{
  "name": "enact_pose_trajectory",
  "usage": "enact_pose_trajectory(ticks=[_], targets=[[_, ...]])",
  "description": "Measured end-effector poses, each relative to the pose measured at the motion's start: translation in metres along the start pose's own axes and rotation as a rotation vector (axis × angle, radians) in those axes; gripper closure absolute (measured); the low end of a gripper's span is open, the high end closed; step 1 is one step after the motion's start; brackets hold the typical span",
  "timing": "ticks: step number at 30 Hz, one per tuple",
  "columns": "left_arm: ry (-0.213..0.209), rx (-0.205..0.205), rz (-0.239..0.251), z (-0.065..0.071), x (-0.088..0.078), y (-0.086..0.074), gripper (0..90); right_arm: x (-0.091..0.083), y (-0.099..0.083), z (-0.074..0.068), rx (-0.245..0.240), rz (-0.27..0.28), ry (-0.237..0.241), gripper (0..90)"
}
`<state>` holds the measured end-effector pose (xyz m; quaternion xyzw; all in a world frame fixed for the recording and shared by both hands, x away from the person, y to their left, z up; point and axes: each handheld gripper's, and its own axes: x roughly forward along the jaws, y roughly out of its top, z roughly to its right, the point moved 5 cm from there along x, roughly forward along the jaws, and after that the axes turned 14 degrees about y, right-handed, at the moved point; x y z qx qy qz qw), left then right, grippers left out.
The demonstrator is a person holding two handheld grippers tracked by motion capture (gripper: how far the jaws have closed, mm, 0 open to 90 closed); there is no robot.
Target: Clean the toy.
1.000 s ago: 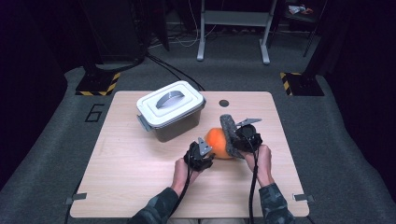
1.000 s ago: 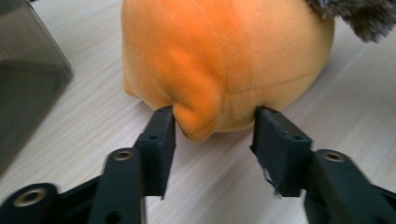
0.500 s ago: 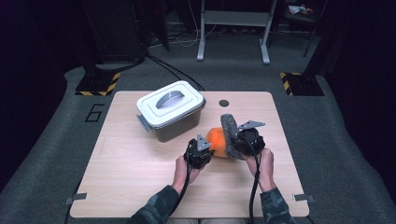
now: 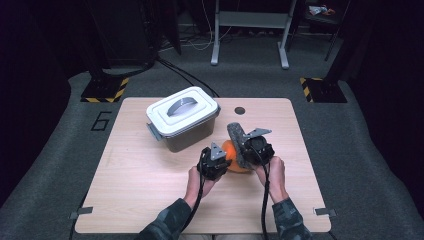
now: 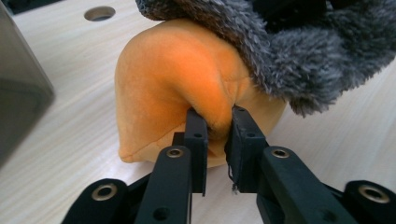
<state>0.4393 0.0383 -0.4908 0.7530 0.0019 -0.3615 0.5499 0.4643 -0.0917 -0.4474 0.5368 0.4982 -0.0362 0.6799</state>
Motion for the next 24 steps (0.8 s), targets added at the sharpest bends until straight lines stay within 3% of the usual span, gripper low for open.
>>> enact_pose_trajectory(ticks=[6,9,16,22,24], targets=[[0.082,0.081,-0.004,-0.005,0.002,0.000,53.7,0.004,0.001,0.005,0.007,0.000,0.000,72.0],[0.107,0.075,0.003,-0.006,0.005,0.000,45.0,0.005,0.001,0.005,0.016,-0.004,0.003,72.1],[0.095,0.084,0.020,-0.001,0.009,0.001,71.8,0.005,0.002,0.007,0.006,-0.002,-0.001,72.0],[0.099,0.069,0.013,-0.003,0.008,0.002,76.3,-0.004,0.007,0.003,0.000,0.041,-0.004,71.8],[0.095,0.056,0.010,-0.003,0.007,0.002,76.8,-0.008,0.011,-0.004,-0.007,0.071,0.023,71.8]])
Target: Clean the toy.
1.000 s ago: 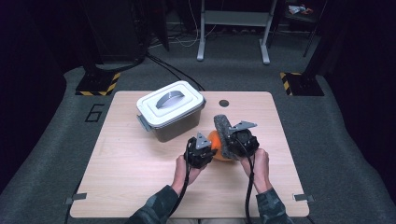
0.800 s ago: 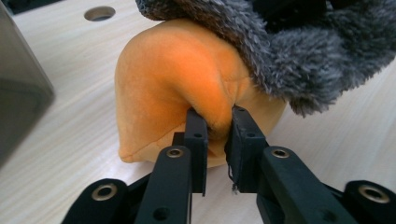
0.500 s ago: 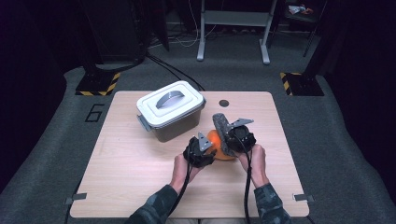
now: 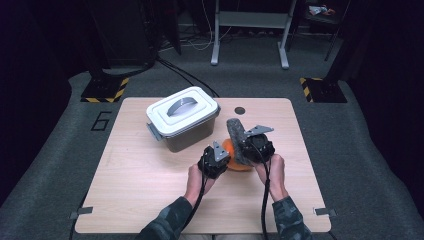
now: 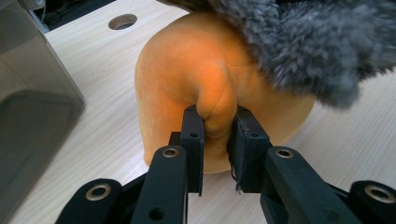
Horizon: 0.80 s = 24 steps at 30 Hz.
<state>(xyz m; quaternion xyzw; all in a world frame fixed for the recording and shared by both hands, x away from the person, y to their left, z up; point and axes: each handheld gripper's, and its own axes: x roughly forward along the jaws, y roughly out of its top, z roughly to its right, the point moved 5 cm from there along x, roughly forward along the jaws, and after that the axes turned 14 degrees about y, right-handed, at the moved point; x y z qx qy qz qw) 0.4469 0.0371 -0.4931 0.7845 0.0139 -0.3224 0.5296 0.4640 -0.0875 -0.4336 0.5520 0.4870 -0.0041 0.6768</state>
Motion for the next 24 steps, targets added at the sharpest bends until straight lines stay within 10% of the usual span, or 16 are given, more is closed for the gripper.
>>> enact_pose_trajectory(ticks=[11,24], targets=[[-0.006,0.018,-0.005,0.001,0.000,-0.001,78.5,0.012,-0.002,-0.005,-0.045,-0.048,0.007,71.8],[-0.015,0.005,0.001,0.002,0.001,-0.002,78.3,0.000,-0.019,0.021,0.041,-0.049,-0.034,71.5]])
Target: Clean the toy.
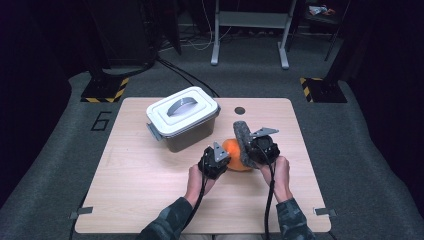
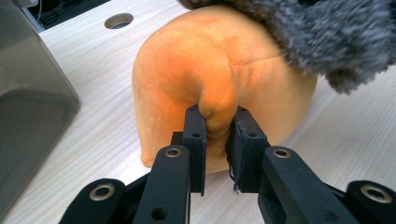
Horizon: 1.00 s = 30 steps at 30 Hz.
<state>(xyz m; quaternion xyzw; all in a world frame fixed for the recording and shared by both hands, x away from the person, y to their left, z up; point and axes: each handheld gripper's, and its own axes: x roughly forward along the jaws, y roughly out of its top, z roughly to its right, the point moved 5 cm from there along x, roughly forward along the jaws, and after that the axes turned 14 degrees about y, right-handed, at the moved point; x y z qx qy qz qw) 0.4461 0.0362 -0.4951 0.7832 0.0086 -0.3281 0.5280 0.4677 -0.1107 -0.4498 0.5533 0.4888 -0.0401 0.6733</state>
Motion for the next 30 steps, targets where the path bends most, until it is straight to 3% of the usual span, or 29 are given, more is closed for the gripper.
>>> enact_pose_trajectory(ticks=[9,20,30], targets=[[-0.008,-0.014,0.004,-0.001,0.000,-0.001,78.0,0.000,-0.017,0.025,0.055,-0.028,-0.045,71.5],[-0.007,-0.011,0.006,0.000,0.001,0.000,77.8,0.010,-0.035,0.045,0.107,-0.068,-0.072,71.5],[-0.010,-0.017,0.002,-0.001,0.001,-0.001,77.7,0.030,-0.056,0.058,0.151,-0.153,-0.076,71.5]])
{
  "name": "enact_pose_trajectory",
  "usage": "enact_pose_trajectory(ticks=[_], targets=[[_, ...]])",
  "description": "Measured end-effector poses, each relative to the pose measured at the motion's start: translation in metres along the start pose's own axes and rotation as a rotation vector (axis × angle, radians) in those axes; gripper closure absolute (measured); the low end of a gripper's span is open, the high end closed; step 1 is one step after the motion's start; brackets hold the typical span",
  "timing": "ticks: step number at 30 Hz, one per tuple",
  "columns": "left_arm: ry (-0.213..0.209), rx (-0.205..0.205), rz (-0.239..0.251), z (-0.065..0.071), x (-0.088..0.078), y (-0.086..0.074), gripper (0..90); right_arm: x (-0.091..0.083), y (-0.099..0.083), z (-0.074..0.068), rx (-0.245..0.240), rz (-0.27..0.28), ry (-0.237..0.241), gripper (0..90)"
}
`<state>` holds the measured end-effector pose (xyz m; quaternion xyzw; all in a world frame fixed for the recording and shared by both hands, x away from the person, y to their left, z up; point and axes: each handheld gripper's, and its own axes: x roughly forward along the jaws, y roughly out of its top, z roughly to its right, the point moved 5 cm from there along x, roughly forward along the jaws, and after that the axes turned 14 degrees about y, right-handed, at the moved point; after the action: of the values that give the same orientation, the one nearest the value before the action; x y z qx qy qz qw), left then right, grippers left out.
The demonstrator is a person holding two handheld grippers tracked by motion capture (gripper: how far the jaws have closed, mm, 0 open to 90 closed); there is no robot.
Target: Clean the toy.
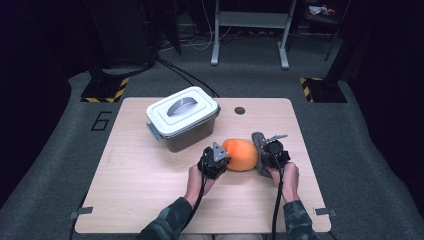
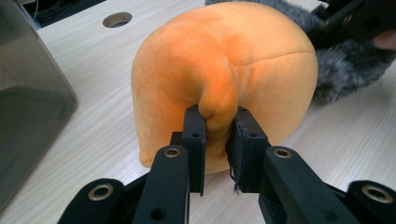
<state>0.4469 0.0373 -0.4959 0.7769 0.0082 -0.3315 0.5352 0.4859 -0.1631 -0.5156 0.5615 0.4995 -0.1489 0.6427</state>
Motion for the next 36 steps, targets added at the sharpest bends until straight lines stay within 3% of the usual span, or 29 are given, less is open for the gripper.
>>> enact_pose_trajectory(ticks=[5,13,16,20,23,28,31,36], targets=[[-0.004,0.011,-0.007,-0.002,-0.001,0.000,77.8,0.004,-0.004,0.004,0.021,-0.018,0.003,71.6],[0.002,0.006,-0.003,-0.002,-0.001,0.000,77.7,-0.037,0.013,0.003,-0.002,0.080,-0.032,71.8],[-0.001,0.010,-0.003,-0.001,-0.001,0.000,77.8,-0.056,0.023,-0.009,-0.016,0.131,-0.004,71.7],[0.003,0.007,0.006,-0.001,-0.001,0.001,77.7,-0.067,0.036,-0.032,-0.069,0.171,0.055,71.6],[-0.002,0.012,0.001,-0.001,-0.001,0.001,77.7,-0.065,0.044,-0.051,-0.114,0.175,0.105,71.6],[-0.002,0.017,0.003,0.000,-0.002,0.003,77.6,-0.054,0.054,-0.080,-0.192,0.156,0.148,71.4],[-0.005,0.011,0.001,0.001,-0.002,0.002,77.6,-0.046,0.057,-0.087,-0.213,0.139,0.154,71.3],[-0.005,0.010,0.005,0.001,-0.001,0.002,77.6,-0.041,0.056,-0.085,-0.231,0.122,0.115,71.4]])
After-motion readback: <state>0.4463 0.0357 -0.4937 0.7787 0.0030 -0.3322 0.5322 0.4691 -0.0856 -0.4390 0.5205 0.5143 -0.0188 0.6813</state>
